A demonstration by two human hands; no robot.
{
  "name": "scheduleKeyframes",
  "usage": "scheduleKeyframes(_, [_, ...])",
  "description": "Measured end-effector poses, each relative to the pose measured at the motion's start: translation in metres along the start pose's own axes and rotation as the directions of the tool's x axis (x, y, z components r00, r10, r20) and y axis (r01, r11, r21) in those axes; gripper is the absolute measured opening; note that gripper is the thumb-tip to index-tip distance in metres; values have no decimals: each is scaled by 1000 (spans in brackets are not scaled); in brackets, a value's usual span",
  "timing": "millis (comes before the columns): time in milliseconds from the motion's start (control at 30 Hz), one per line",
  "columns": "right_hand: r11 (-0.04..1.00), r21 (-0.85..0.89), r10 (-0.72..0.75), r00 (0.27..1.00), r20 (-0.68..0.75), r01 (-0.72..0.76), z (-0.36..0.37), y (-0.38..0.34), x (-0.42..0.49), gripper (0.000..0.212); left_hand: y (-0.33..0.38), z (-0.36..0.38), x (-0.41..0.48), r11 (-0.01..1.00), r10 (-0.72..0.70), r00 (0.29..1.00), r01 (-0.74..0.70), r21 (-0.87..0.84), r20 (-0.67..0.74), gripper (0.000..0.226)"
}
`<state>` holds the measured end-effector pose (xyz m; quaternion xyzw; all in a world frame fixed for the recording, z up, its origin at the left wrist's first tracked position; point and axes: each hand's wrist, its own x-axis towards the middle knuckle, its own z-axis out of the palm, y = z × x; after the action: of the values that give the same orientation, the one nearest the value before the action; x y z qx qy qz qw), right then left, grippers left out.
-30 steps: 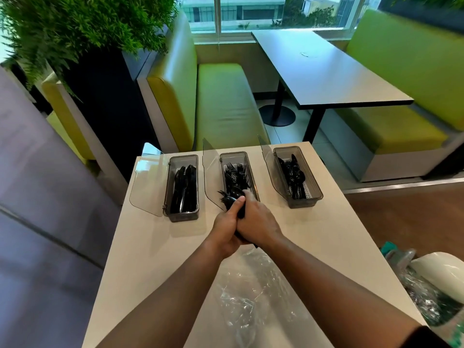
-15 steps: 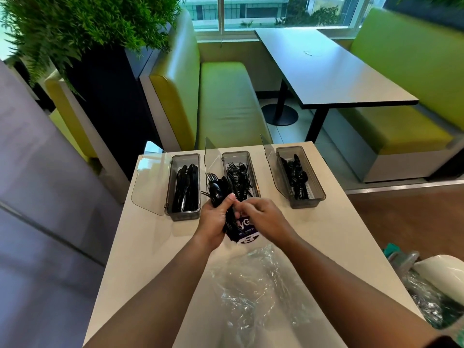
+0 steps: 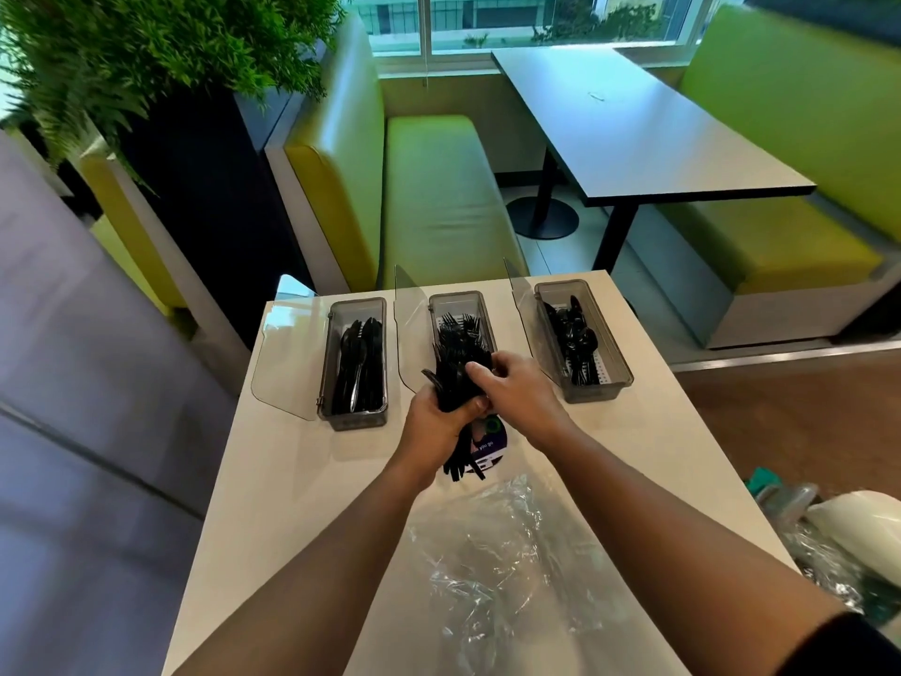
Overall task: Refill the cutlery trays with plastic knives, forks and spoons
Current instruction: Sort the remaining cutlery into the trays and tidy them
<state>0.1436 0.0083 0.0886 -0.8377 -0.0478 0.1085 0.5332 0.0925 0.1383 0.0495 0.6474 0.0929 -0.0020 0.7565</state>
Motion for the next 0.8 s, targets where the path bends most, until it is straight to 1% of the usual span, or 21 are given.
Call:
scheduleKeyframes(67, [999, -46, 10, 1000, 2, -10, 0, 1, 2, 16, -2, 0, -1, 1000, 16, 1000, -16, 26, -1, 16])
scheduleKeyframes(100, [999, -38, 17, 1000, 2, -17, 0, 2, 3, 16, -3, 1, -2, 1000, 15, 1000, -15, 20, 1, 17])
scheduleKeyframes(200, [994, 84, 67, 998, -18, -65, 0, 9, 9, 20, -4, 3, -3, 998, -24, 1000, 24, -50, 8, 16])
scheduleKeyframes(333, [962, 245, 115, 993, 30, -118, -1, 7, 6, 19, -6, 5, -4, 988, -79, 997, 79, -134, 8, 19])
scheduleKeyframes(467, [938, 318, 130, 990, 49, -139, -1, 6, 6, 21, -7, 5, -3, 975, -133, 991, 133, -179, 12, 21])
scheduleKeyframes(633, [877, 451, 140, 987, 82, -162, 1, 4, 1, 19, -2, 6, -2, 959, -160, 987, 163, -232, 33, 21])
scheduleKeyframes(733, [882, 448, 101, 987, 125, -147, 3, 7, -2, 12, -1, 7, -3, 949, -171, 983, 184, -258, 70, 18])
scheduleKeyframes(800, [870, 465, 124, 986, 113, -163, 4, 9, -2, 11, -1, 7, -5, 948, -171, 981, 188, -258, 88, 18])
